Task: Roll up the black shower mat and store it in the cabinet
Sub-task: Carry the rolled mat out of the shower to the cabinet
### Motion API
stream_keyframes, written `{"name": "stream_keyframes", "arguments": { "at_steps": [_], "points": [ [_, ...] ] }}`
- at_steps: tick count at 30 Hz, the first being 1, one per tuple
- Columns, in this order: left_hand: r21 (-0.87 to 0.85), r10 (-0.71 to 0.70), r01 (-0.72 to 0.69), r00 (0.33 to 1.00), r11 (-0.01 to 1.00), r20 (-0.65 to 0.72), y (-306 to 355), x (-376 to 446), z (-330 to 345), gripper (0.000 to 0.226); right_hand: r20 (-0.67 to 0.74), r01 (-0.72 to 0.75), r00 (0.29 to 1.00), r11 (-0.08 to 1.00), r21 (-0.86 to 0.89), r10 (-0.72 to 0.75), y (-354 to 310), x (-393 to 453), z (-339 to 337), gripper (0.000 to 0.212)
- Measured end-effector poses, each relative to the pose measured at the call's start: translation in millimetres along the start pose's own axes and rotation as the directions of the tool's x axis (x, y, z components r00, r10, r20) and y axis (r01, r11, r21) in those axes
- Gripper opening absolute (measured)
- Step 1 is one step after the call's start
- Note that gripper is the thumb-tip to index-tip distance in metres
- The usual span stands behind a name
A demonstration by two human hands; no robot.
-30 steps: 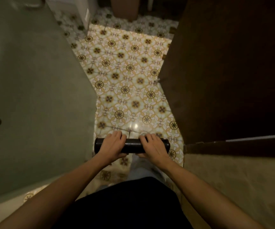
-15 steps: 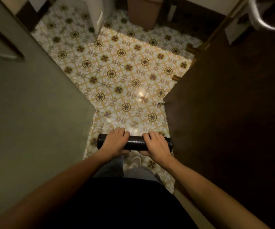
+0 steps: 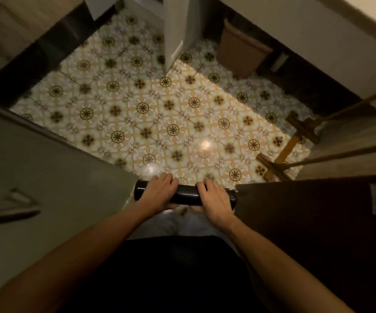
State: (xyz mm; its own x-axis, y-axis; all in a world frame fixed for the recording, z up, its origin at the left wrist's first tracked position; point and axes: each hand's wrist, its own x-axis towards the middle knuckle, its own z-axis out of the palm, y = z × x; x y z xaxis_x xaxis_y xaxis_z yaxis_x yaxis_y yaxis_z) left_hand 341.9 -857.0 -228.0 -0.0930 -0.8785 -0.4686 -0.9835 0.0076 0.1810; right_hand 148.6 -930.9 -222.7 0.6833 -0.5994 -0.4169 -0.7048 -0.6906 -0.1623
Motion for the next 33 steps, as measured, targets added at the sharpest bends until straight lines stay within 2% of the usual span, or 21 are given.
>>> {"name": "stream_keyframes", "arguments": {
  "at_steps": [10,14,20,26,28,33],
  "points": [
    [-0.082,-0.187,0.185,0.982,0.979,-0.013,-104,116,-77,0.065,0.040,0.224,0.974,0.972,-0.074,-0.221,42,199,-78,0.065],
    [-0.149,-0.303,0.302,0.953,0.942,0.020,-144,163,-110,0.067,0.097,0.295,0.953,0.953,-0.073,-0.288,53,285,-117,0.067],
    [-0.237,-0.406,0.398,0.914,0.886,0.015,-202,220,-152,0.070,0.160,0.403,0.909,0.908,-0.113,-0.384,62,389,-173,0.071],
    [-0.305,-0.495,0.484,0.868,0.820,0.047,-282,254,-174,0.073,0.266,0.516,0.844,0.842,-0.159,-0.467,31,496,-216,0.069],
    [-0.318,-0.511,0.496,0.859,0.808,0.040,-306,261,-180,0.073,0.263,0.526,0.841,0.828,-0.195,-0.473,20,521,-225,0.069],
    [-0.365,-0.502,0.474,0.865,0.802,0.020,-418,284,-220,0.067,0.271,0.495,0.858,0.843,-0.212,-0.436,-37,619,-269,0.072]
  ]
}}
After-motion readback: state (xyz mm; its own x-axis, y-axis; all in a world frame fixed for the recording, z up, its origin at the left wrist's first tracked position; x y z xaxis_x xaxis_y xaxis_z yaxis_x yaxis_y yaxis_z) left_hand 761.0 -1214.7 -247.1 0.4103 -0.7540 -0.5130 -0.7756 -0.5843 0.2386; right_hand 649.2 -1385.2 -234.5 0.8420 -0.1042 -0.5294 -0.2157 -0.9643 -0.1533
